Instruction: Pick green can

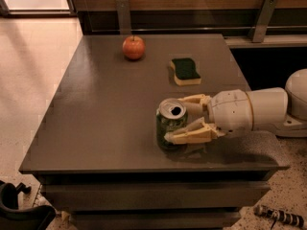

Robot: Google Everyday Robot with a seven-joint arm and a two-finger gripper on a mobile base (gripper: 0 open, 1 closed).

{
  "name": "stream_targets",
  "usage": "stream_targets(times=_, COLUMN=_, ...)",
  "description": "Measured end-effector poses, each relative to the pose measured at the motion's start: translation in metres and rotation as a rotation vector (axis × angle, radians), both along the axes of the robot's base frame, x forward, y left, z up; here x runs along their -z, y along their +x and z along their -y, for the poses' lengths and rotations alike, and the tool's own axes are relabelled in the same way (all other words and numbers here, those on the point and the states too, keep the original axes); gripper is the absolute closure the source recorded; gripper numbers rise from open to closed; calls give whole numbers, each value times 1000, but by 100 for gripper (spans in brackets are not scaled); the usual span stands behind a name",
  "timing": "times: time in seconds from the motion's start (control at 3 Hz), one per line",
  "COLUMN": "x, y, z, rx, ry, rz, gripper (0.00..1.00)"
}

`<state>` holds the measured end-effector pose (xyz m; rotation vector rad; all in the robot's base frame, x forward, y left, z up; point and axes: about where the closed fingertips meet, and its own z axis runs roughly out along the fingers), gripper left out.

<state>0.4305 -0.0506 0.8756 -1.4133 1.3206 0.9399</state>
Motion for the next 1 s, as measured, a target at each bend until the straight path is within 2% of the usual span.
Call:
stream_targets(times=0.33, x=-1, y=-1, z=-2, rx=-4, ry=-1, rz=1, gripper=94)
stream_targets(times=0.67, x=-1, y=-1, z=-3, rx=-7, ry=-1, rz=2, gripper=100)
stream_targets(times=1.0, x=-21, y=5, z=-4, rx=-10, ry=-17, rz=19, gripper=100)
